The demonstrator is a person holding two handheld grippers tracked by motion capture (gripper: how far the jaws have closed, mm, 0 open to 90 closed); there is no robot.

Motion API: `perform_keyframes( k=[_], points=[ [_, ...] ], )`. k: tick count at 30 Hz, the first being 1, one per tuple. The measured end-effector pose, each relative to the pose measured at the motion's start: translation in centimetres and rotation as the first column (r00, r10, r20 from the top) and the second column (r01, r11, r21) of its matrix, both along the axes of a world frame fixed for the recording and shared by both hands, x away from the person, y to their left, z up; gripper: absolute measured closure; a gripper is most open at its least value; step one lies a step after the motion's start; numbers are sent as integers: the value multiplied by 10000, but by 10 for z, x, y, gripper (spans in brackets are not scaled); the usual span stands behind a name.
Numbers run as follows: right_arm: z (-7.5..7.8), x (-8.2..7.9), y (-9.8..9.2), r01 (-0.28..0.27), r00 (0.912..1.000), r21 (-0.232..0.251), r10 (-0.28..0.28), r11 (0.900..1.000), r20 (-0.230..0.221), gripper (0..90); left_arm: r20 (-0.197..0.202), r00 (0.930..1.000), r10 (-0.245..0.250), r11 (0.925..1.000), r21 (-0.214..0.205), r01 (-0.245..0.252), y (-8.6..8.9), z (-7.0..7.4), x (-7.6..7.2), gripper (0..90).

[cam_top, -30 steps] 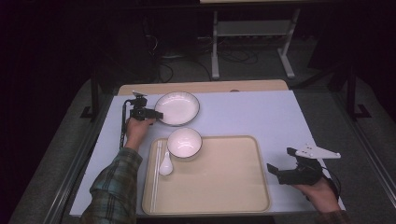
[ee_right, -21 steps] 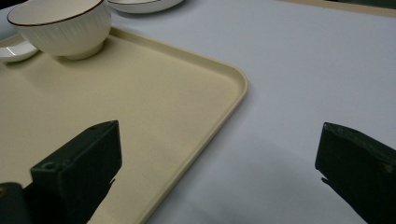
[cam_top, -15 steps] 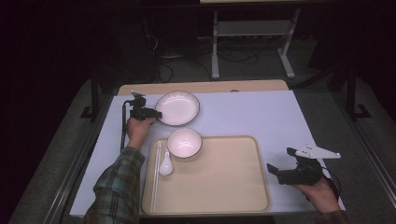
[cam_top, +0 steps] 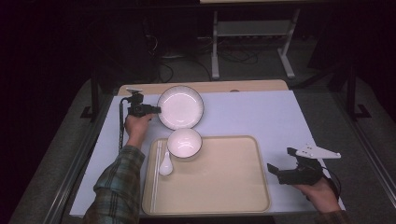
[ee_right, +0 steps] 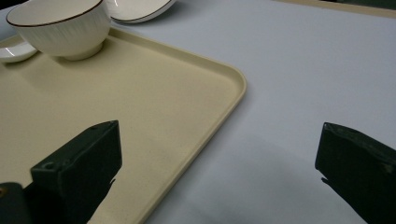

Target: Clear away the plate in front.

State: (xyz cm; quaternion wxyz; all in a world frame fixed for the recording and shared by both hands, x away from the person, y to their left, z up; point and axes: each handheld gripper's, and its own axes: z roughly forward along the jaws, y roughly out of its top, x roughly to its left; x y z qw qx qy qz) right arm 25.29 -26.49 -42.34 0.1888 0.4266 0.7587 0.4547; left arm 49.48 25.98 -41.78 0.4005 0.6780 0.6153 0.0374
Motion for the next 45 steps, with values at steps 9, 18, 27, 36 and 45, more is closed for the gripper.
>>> perform_keyframes(
  k=[9, 18, 27, 36, 45],
  points=[
    [0, 0, -1, 13, 10000, 22, -13, 10000, 8, 0, 373, 9983, -454, 9956, 839, 421, -9, 17, 0, 869],
    [0, 0, -1, 43, 10000, 25, -43, 10000, -1, 0, 802, 9953, -534, 9943, 963, 456, -12, 38, 7, 865],
    [0, 0, -2, 76, 10000, 54, -76, 10000, 32, 0, 1225, 9856, -1165, 9908, 836, 1067, -30, 63, 6, 864],
    [1, 0, -3, 95, 9999, 67, -95, 9999, 58, 0, 1307, 9631, -2352, 9718, 491, 2306, -60, 78, 0, 864],
    [1, 0, -3, 89, 9999, 96, -90, 9999, 64, 0, 1216, 9246, -3609, 9324, 265, 3604, -93, 88, -13, 863]
  ],
)
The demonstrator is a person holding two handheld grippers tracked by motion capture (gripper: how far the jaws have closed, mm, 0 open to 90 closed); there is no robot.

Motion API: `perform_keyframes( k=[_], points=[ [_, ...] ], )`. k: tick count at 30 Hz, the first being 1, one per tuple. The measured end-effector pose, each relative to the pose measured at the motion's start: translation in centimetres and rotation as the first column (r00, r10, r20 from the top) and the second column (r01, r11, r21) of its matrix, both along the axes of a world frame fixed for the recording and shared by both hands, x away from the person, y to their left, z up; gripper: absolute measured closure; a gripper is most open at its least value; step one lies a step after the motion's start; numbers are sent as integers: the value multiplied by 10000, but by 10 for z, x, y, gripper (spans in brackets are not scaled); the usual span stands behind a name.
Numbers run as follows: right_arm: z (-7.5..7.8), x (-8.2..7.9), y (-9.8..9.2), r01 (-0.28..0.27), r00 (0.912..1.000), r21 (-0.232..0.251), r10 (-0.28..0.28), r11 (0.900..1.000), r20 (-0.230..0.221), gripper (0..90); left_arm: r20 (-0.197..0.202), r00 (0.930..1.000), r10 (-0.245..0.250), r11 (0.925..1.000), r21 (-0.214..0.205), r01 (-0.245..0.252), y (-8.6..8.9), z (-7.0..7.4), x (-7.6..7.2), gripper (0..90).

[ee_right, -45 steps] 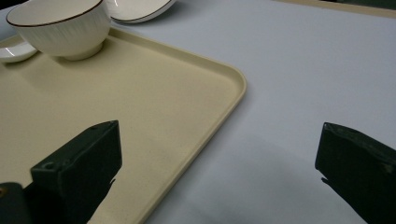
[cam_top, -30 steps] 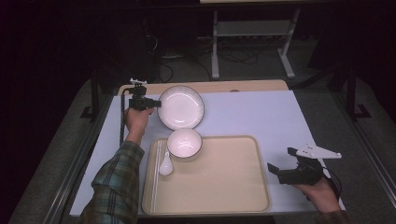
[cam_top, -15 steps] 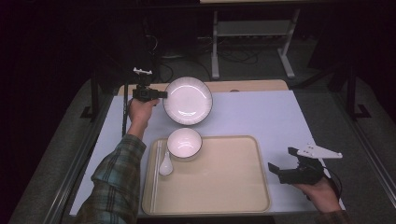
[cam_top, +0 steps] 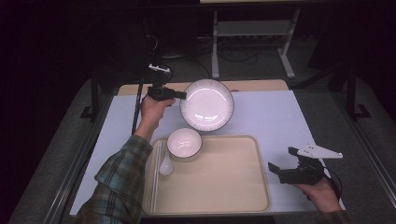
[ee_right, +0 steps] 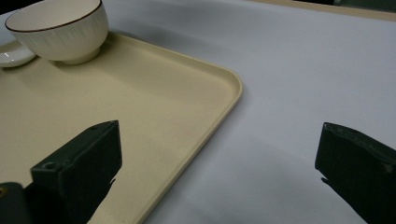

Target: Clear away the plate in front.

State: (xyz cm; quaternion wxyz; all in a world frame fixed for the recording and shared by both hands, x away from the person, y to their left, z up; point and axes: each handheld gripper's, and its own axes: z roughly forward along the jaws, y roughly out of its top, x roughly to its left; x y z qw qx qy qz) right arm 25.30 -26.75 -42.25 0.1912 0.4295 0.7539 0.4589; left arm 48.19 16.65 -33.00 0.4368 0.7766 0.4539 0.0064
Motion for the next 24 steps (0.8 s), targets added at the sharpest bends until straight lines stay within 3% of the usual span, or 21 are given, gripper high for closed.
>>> perform_keyframes(
  k=[4, 8, 15, 24],
  points=[
    [0, 0, 0, -4, 10000, 16, 4, 10000, 0, 0, -51, 9978, -668, 9977, 119, 668, -17, 0, -8, 863],
    [0, 0, 0, -5, 10000, 18, 5, 10000, 7, 0, -178, 9910, -1324, 9908, 273, 1329, -34, -3, -17, 863],
    [1, 0, 0, -13, 10000, 23, 13, 10000, 20, 0, -497, 9737, -2224, 9727, 566, 2251, -57, -12, -32, 862],
    [1, 0, 2, -64, 10000, 1, 64, 10000, 21, 0, -1001, 9504, -2944, 9473, 1006, 3041, -76, -31, -51, 860]
  ],
)
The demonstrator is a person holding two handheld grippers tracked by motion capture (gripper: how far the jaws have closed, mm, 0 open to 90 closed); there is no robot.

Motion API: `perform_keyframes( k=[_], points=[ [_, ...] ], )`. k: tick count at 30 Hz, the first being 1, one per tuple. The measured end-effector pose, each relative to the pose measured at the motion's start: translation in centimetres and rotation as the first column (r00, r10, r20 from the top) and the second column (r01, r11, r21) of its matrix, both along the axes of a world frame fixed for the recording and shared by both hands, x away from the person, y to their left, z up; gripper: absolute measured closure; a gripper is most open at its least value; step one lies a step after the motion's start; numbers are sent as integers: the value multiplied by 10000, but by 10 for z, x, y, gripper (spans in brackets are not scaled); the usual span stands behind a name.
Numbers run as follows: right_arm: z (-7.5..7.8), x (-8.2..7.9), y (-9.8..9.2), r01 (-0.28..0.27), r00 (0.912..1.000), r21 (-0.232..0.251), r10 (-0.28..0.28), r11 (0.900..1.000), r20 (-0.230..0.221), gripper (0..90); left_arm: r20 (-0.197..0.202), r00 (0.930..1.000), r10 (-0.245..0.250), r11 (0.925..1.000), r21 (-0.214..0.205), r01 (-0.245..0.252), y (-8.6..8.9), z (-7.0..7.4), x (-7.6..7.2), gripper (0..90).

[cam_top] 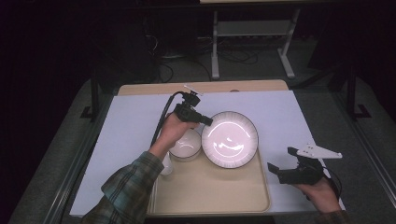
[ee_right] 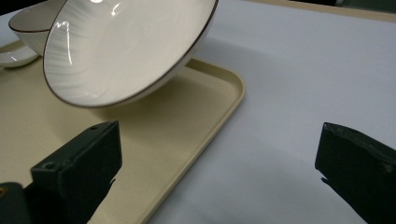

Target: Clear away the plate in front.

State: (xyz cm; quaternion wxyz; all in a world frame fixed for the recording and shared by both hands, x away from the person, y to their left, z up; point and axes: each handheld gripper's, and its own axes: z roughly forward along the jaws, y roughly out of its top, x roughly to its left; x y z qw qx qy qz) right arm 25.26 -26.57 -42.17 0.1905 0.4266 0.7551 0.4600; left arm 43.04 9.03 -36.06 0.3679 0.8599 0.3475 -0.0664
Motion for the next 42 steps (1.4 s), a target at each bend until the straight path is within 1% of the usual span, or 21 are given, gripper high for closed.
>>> perform_keyframes(
  k=[8, 13, 15, 17, 18, 23, 29, 35, 38, 42],
  points=[
    [0, 0, 1, -25, 10000, 1, 25, 10000, -2, 0, -295, 9973, -673, 9974, 251, 680, -13, -11, -16, 860],
    [0, 0, 1, -34, 10000, 0, 34, 10000, -2, 0, -342, 9955, -879, 9945, 535, 897, -18, -16, -18, 857],
    [0, 0, 1, -33, 10000, -3, 33, 10000, 2, 0, -309, 9959, -852, 9936, 721, 872, -20, -19, -18, 855],
    [0, 0, 1, -30, 10000, 3, 30, 10000, 10, 0, -310, 9954, -902, 9933, 700, 922, -20, -19, -17, 856],
    [0, 0, 1, -35, 10000, -8, 35, 10000, 5, 0, -288, 9957, -876, 9931, 757, 896, -21, -19, -17, 856],
    [0, 0, 2, -45, 10000, -5, 45, 10000, -21, 0, -127, 9965, -831, 9885, 1260, 840, -27, -23, -15, 862],
    [0, 0, 2, -56, 10000, -15, 56, 10000, -19, 0, -97, 9969, -786, 9874, 1373, 792, -33, -28, -9, 856],
    [0, 0, 1, -66, 10000, -10, 66, 10000, -30, 0, 12, 9968, -797, 9822, 1707, 783, -36, -33, -8, 844],
    [0, 1, 1, -81, 10000, -13, 81, 10000, -34, 0, 93, 9965, -826, 9807, 1788, 796, -36, -35, -7, 838],
    [0, 1, 2, -92, 10000, -19, 92, 10000, -39, 0, 44, 9969, -786, 9793, 1873, 764, -37, -37, -7, 836]
  ],
)
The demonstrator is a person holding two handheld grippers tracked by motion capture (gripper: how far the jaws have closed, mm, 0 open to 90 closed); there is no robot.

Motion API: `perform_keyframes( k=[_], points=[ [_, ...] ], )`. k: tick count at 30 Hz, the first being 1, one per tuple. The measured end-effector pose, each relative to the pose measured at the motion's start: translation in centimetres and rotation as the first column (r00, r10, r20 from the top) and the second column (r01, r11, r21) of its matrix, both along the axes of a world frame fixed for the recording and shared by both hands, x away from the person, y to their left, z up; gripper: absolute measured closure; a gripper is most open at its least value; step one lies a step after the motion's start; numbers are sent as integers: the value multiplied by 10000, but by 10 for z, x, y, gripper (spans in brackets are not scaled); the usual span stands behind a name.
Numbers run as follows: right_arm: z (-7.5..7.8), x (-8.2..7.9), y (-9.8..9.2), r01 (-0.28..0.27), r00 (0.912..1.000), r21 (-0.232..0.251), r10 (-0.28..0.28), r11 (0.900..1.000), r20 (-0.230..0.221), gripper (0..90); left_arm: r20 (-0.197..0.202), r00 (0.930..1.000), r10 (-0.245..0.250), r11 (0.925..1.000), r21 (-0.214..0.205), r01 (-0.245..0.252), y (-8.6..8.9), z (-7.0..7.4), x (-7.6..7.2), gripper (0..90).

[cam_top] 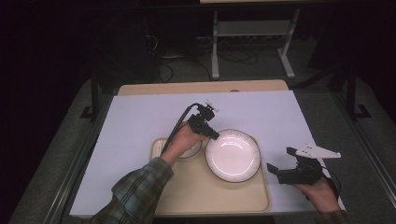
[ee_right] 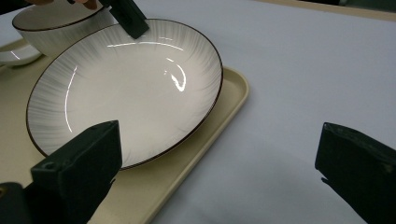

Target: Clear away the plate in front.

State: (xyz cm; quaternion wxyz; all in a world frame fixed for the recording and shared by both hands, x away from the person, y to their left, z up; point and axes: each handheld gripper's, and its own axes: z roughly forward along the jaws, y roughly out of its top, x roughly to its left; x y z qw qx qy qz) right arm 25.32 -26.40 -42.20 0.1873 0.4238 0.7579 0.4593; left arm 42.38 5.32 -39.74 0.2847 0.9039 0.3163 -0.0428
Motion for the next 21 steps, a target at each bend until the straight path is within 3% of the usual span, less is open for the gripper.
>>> perform_keyframes(
  k=[18, 21],
  points=[
    [0, 0, -1, 15, 10000, 10, -15, 10000, 10, 0, -21, 10000, 61, 9993, 357, -60, 3, -4, 2, 790],
    [0, 0, -1, 12, 10000, 6, -12, 10000, 11, 0, 15, 9999, 139, 9999, -4, -139, 7, -1, 3, 780]
  ],
)
